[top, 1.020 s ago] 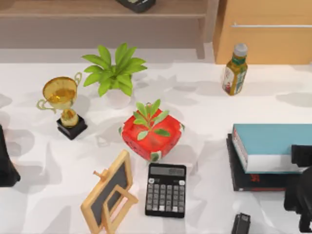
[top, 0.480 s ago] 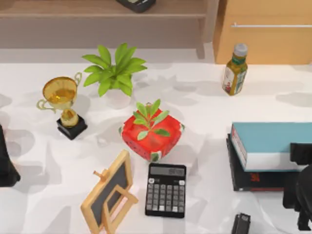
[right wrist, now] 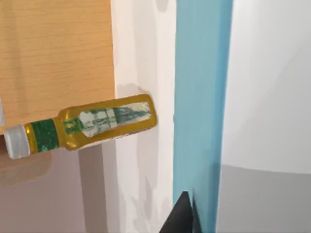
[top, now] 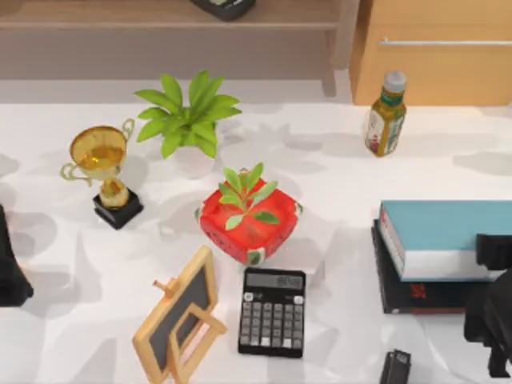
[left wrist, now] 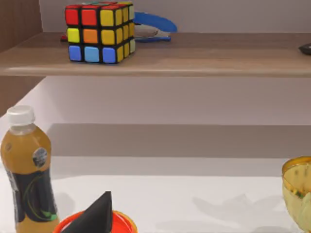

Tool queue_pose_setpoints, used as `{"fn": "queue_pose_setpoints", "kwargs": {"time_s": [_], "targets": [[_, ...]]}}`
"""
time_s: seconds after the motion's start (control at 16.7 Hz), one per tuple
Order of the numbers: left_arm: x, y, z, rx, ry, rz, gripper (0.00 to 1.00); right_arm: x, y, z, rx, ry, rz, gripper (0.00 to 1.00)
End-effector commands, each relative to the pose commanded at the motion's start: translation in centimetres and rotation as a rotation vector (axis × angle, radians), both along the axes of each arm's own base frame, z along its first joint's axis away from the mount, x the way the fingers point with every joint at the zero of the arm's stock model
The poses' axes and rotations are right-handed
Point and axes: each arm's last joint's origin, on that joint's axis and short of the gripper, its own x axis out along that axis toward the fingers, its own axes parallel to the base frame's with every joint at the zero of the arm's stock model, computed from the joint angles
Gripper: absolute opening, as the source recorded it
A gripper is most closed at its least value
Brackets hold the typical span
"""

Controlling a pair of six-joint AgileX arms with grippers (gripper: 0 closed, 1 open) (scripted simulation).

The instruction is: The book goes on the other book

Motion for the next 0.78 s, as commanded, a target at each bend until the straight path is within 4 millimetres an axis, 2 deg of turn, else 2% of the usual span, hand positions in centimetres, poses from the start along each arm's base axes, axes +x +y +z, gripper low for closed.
{"fn": "queue_pose_setpoints", "kwargs": {"time_s": [0.48, 0.78], "targets": [[0.00, 0.00, 0.00, 0.000, 0.000, 0.000, 1.00, 0.00, 0.00, 0.00, 0.000, 0.000, 0.000, 0.98], [0.00, 0.00, 0.00, 0.000, 0.000, 0.000, 1.00, 0.00, 0.00, 0.00, 0.000, 0.000, 0.000, 1.00]]}}
